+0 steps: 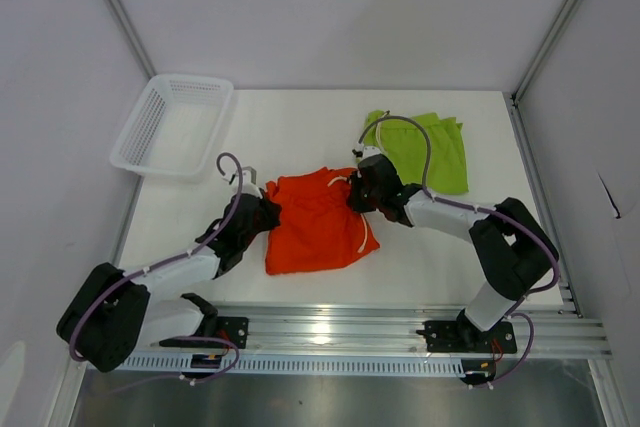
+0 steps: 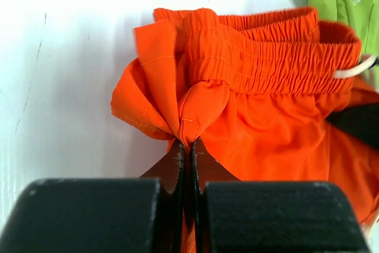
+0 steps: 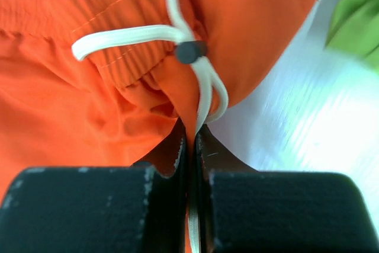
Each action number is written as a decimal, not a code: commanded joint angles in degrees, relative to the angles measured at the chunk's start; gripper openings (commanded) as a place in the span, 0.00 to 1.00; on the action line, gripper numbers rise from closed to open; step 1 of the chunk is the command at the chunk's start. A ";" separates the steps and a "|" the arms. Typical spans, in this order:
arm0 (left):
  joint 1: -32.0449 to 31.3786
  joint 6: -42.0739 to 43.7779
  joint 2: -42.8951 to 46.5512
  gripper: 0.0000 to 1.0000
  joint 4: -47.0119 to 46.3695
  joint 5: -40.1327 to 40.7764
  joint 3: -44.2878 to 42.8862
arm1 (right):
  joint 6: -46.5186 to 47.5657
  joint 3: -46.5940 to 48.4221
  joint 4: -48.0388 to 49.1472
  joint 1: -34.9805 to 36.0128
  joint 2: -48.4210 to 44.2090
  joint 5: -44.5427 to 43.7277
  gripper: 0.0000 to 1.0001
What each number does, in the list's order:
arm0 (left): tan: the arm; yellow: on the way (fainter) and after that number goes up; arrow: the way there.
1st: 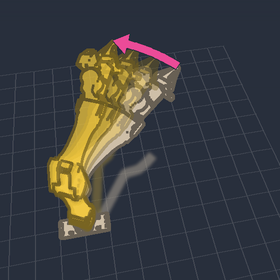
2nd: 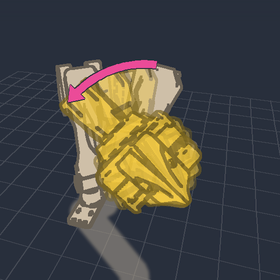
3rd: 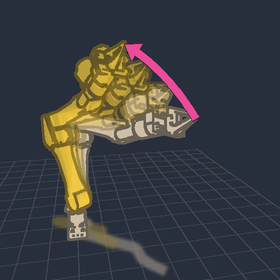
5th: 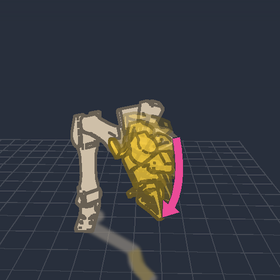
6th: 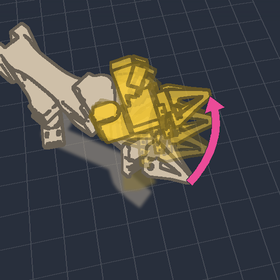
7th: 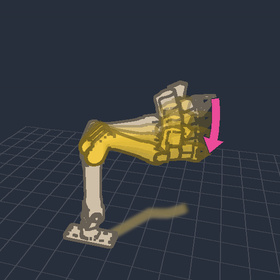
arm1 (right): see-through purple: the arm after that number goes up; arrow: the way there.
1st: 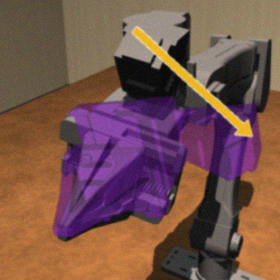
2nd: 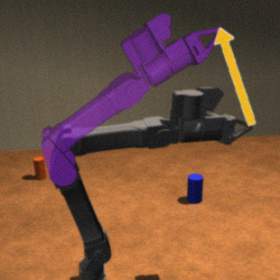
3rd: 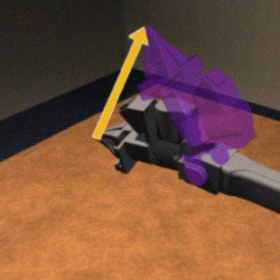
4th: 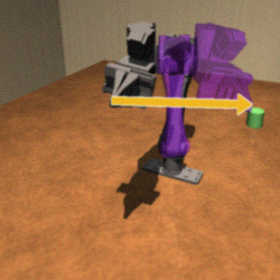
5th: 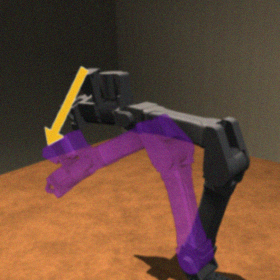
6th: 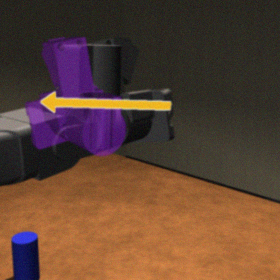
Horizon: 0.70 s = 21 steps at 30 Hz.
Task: Fold and stack the shorts
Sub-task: Neatly place the folded shorts to the corner
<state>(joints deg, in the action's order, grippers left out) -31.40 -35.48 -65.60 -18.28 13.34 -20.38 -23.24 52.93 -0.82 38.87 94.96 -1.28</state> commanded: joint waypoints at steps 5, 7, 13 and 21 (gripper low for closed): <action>-0.33 0.59 -6.27 0.00 -6.23 1.07 -7.90 | 2.94 6.31 -1.90 -3.62 -2.67 -3.29 0.00; -0.68 0.50 -7.95 0.00 -7.46 0.54 -9.15 | 3.47 6.84 -1.90 -4.77 -2.93 -2.86 0.00; -1.91 1.21 -15.32 0.00 -9.05 0.02 -17.30 | 4.61 8.15 -1.55 -8.72 -3.20 -1.89 0.00; -3.84 0.33 -24.21 0.00 -7.38 -4.37 -28.74 | 5.40 12.02 -5.59 -13.47 -4.87 -1.27 0.00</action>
<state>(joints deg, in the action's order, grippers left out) -33.80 -35.51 -88.27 -22.76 11.07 -43.57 -19.20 61.45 -5.85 26.70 93.78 -2.31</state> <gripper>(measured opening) 0.012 0.023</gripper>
